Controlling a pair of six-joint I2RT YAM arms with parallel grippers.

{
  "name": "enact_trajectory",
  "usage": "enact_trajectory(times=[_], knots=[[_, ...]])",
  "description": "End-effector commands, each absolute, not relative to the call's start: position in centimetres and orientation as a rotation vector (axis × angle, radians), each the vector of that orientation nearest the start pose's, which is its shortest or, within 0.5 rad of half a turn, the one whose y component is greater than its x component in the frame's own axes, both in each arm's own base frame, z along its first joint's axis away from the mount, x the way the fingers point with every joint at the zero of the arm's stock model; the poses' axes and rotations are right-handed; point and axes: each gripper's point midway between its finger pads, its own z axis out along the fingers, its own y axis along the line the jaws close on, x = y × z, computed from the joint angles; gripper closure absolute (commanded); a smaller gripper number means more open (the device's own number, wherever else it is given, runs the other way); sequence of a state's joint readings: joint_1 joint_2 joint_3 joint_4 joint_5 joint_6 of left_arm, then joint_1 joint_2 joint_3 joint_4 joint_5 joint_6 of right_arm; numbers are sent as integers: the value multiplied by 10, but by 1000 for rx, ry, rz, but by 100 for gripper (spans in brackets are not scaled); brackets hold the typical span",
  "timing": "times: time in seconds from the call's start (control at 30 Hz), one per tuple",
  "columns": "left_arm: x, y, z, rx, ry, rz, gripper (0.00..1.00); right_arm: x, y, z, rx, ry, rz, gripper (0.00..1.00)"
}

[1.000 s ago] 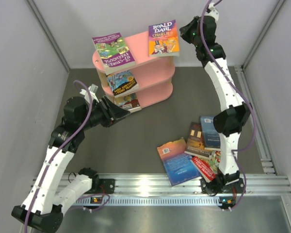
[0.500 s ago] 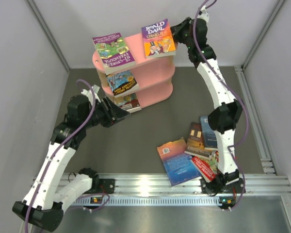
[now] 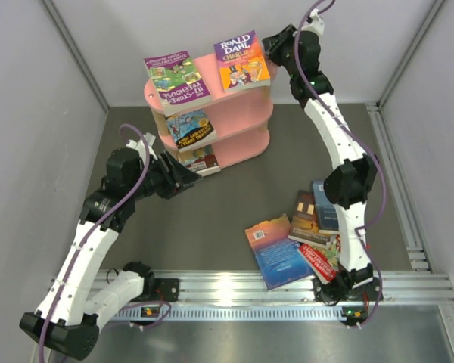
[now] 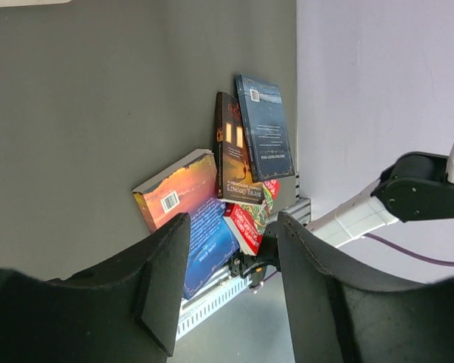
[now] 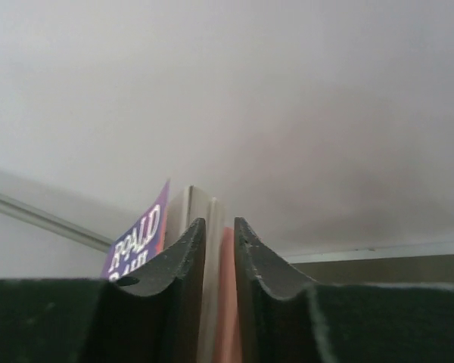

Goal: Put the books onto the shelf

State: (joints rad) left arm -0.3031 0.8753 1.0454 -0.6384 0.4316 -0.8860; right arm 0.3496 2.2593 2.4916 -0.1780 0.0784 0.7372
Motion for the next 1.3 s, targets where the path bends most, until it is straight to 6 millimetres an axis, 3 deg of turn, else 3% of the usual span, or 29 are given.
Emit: enact_trajectory(times=[0.0,0.03,0.07,0.13,0.17,0.23,0.27,0.33,0.43,0.47,0.53,0.57,0.63,0.67,0.73,0.77,0.87,0.97,1.1,1.27], knots=[[224,-178,310,-301,2132,-1152,46,607,181,461,402,1433,673,75],[223,-178,310,-302,2129,-1154,46,606,168,465,410,1424,656,72],[223,-178,310,-302,2127,-1153,46,602,146,472,428,1410,623,62],[223,-177,310,-302,2127,-1153,46,594,124,481,427,1394,566,51],[222,-178,309,-300,2131,-1154,45,582,108,491,424,1383,543,38],[221,-178,306,-294,2139,-1155,44,569,94,495,405,1393,508,22],[219,-181,303,-281,2158,-1172,43,552,83,498,409,1402,493,8],[216,-183,289,-283,2202,-1182,41,533,73,491,404,1443,451,0],[209,-187,265,-293,2278,-1208,39,494,61,449,439,1606,372,0],[207,-188,259,-290,2291,-1210,38,471,57,413,462,1729,329,0],[202,-189,243,-291,2334,-1208,33,445,54,370,518,1854,304,0],[200,-191,238,-284,2348,-1211,32,422,49,331,543,1946,270,0],[197,-193,225,-276,2385,-1210,31,393,39,286,588,2050,233,0],[193,-197,221,-260,2403,-1210,31,369,23,250,648,2117,223,0],[191,-198,210,-255,2429,-1180,31,341,1,214,779,2186,236,0],[187,-204,206,-243,2447,-1183,31,319,-16,185,891,2232,283,0],[176,-215,197,-221,2485,-1193,32,281,-50,144,1111,2279,312,0],[166,-224,191,-206,2513,-1177,33,260,-76,122,1227,2302,284,0],[151,-228,188,-207,2518,-1177,34,252,-88,99,1325,2336,303,0],[140,-218,194,-251,2494,-1153,34,260,-79,65,1349,2392,470,0]])
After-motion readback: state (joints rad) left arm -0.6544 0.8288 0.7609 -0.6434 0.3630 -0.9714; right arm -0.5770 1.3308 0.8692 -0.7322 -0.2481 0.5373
